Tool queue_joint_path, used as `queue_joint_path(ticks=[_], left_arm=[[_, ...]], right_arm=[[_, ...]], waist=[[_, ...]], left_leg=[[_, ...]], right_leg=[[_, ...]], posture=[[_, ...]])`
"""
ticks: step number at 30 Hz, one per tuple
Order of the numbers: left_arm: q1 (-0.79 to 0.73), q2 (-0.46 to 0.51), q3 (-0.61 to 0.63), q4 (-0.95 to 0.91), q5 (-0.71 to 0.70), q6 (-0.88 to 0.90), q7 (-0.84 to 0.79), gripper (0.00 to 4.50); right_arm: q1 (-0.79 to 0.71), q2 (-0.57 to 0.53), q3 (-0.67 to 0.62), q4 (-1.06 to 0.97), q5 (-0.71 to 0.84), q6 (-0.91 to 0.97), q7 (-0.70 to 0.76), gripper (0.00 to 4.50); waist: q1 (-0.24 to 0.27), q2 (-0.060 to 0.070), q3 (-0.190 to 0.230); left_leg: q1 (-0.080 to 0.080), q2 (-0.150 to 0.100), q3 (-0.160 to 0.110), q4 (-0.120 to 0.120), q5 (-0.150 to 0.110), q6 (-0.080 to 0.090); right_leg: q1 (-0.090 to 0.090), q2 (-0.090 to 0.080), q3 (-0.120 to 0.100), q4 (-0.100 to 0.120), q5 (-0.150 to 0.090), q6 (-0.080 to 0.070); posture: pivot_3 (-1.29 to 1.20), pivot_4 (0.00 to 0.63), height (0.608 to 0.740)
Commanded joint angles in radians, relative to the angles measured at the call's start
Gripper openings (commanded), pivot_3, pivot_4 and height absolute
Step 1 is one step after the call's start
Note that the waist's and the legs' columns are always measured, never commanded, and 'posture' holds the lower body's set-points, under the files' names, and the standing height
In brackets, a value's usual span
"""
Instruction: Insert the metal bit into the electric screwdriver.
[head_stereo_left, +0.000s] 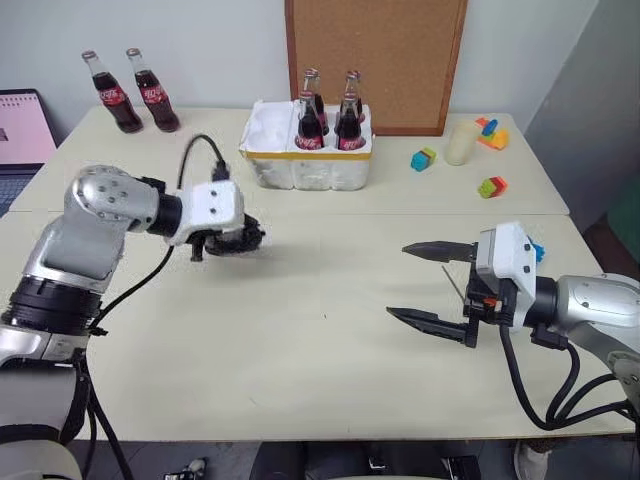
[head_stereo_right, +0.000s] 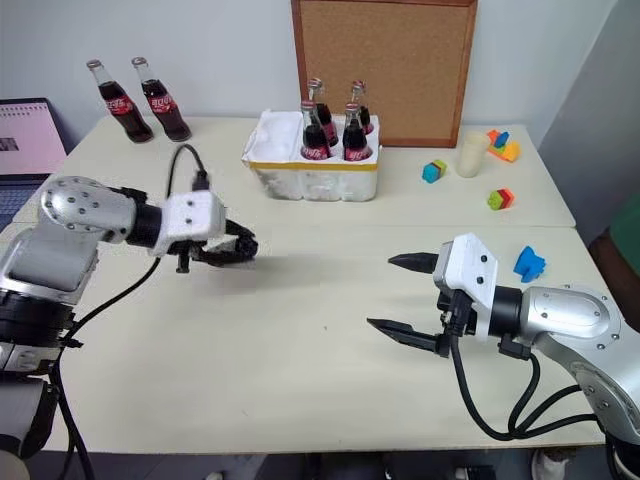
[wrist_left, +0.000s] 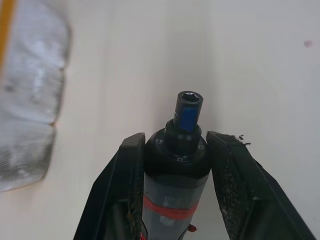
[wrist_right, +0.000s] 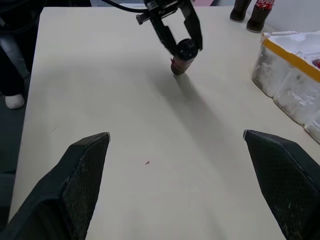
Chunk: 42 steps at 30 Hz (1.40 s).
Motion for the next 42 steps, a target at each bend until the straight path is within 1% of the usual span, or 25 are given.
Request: queue_joint_path(ticks=[1, 7, 12, 15, 21, 23, 24, 25, 26, 27, 28, 29, 42], left_arm=[[-0.033, -0.018, -0.049, 0.060, 0.063, -0.106, -0.060, 1.56], [-0.066, -0.109, -0.127, 0.173, 0.147, -0.186, -0.084, 1.56], [-0.070, -0.175, -0.178, 0.238, 0.228, -0.260, -0.063, 1.56], [-0.085, -0.198, -0.186, 0.273, 0.254, -0.293, -0.055, 1.56], [-0.098, -0.210, -0.192, 0.314, 0.278, -0.358, -0.056, 1.56], [-0.096, -0.216, -0.186, 0.320, 0.278, -0.359, -0.048, 2.27], [-0.098, -0.219, -0.184, 0.326, 0.281, -0.374, -0.036, 2.31], [-0.101, -0.222, -0.180, 0.329, 0.280, -0.377, -0.035, 2.69], [-0.103, -0.224, -0.178, 0.334, 0.280, -0.381, -0.037, 2.82], [-0.105, -0.226, -0.177, 0.336, 0.280, -0.383, -0.039, 3.13], [-0.108, -0.227, -0.177, 0.341, 0.282, -0.382, -0.040, 3.17], [-0.113, -0.225, -0.179, 0.346, 0.287, -0.383, -0.041, 3.52], [-0.124, -0.232, -0.197, 0.372, 0.326, -0.396, -0.057, 3.52]], right_arm=[[-0.004, -0.002, -0.006, -0.015, -0.002, -0.014, -0.003, 4.50], [0.011, 0.000, -0.004, -0.029, -0.003, -0.011, -0.014, 4.50], [0.030, -0.011, 0.007, -0.039, -0.009, -0.010, -0.008, 4.50], [0.040, -0.027, 0.007, -0.042, -0.008, -0.003, 0.006, 4.50], [0.071, -0.059, 0.006, -0.048, -0.004, -0.003, 0.028, 4.50], [0.078, -0.058, 0.008, -0.051, -0.004, -0.005, 0.027, 4.50], [0.079, -0.057, 0.009, -0.053, -0.005, -0.006, 0.026, 4.50], [0.080, -0.056, 0.009, -0.054, -0.003, -0.005, 0.025, 4.50], [0.081, -0.056, 0.008, -0.054, -0.002, -0.005, 0.025, 4.50], [0.081, -0.055, 0.008, -0.055, -0.002, -0.005, 0.024, 4.50], [0.081, -0.055, 0.008, -0.055, -0.002, -0.005, 0.024, 4.50], [0.079, -0.055, 0.008, -0.055, -0.001, -0.003, 0.023, 4.50], [0.075, -0.054, 0.019, -0.057, -0.003, 0.002, 0.015, 4.50]], waist=[[0.000, 0.000, 0.000], [-0.005, 0.000, 0.000], [-0.007, 0.000, 0.000], [-0.006, 0.000, 0.000], [-0.003, 0.000, 0.000], [-0.003, 0.000, 0.000], [-0.004, 0.000, 0.000], [-0.004, 0.000, 0.000], [-0.004, 0.000, 0.000], [-0.003, 0.000, 0.000], [-0.003, 0.000, 0.000], [-0.003, 0.000, 0.000], [-0.003, 0.000, 0.000]], left_leg=[[0.000, 0.000, 0.001, 0.000, 0.000, 0.000], [0.002, 0.000, 0.002, 0.000, 0.000, 0.000], [0.002, 0.001, 0.002, 0.000, 0.000, 0.000], [0.002, 0.001, 0.003, 0.000, 0.000, 0.000], [0.002, 0.000, 0.003, 0.001, 0.000, 0.001], [0.002, 0.000, 0.003, 0.001, 0.000, 0.001], [0.003, 0.000, 0.003, 0.001, 0.000, 0.001], [0.003, 0.000, 0.002, 0.001, 0.000, 0.001], [0.003, 0.000, 0.002, 0.001, 0.000, 0.001], [0.003, 0.000, 0.002, 0.001, 0.000, 0.001], [0.002, 0.000, 0.002, 0.002, 0.000, 0.001], [0.002, 0.000, 0.003, 0.002, 0.000, 0.001], [0.002, 0.000, 0.003, 0.002, 0.000, 0.001]], right_leg=[[0.000, 0.000, 0.000, 0.000, 0.000, 0.000], [0.000, 0.001, 0.000, 0.002, 0.000, 0.000], [0.000, 0.003, 0.001, 0.002, 0.000, 0.000], [0.000, 0.003, 0.002, 0.001, 0.000, 0.000], [0.000, 0.003, 0.001, 0.002, 0.001, 0.001], [0.001, 0.003, 0.001, 0.002, 0.001, 0.001], [0.001, 0.003, 0.001, 0.003, 0.001, 0.001], [0.001, 0.003, 0.001, 0.003, 0.002, 0.001], [0.001, 0.003, 0.001, 0.003, 0.002, 0.001], [0.001, 0.004, 0.001, 0.003, 0.002, 0.001], [0.001, 0.004, 0.001, 0.003, 0.002, 0.001], [0.001, 0.005, 0.001, 0.002, 0.002, 0.001], [0.001, 0.005, 0.002, 0.002, 0.002, 0.001]], posture=[[0.00, 0.150, 0.740], [0.00, 0.150, 0.740], [0.00, 0.150, 0.740], [0.00, 0.150, 0.740], [0.00, 0.150, 0.740], [0.00, 0.150, 0.740], [0.00, 0.150, 0.740], [0.00, 0.150, 0.740], [0.00, 0.150, 0.740], [0.00, 0.150, 0.740], [0.00, 0.150, 0.740], [0.00, 0.150, 0.740], [0.00, 0.150, 0.740]])
